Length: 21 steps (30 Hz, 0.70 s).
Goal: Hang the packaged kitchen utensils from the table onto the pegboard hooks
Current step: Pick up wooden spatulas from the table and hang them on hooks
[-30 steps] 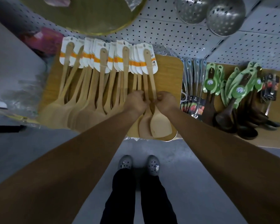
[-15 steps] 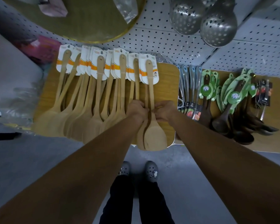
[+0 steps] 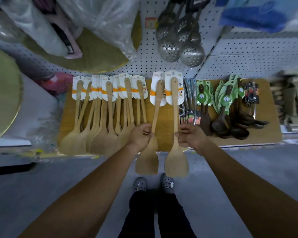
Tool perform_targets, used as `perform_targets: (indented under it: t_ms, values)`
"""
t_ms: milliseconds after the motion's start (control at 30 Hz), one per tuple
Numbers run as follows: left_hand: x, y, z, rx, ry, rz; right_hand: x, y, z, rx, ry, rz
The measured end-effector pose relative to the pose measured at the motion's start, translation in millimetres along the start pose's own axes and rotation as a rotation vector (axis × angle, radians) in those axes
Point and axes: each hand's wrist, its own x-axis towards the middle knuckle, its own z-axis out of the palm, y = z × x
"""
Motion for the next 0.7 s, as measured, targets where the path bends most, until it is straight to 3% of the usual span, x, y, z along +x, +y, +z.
perform_targets:
  t_ms: [267,700]
  values:
    - [-74.5,47.8,-0.2,-0.123,-0.1,0.149,-111.0,10.8,-27.2,0.184,0.185,-0.173]
    - [-150.5,79.9,91.2,-0.1,-0.337,0.177,-234.2,104.6,-114.3,0.437,0.467,-0.187]
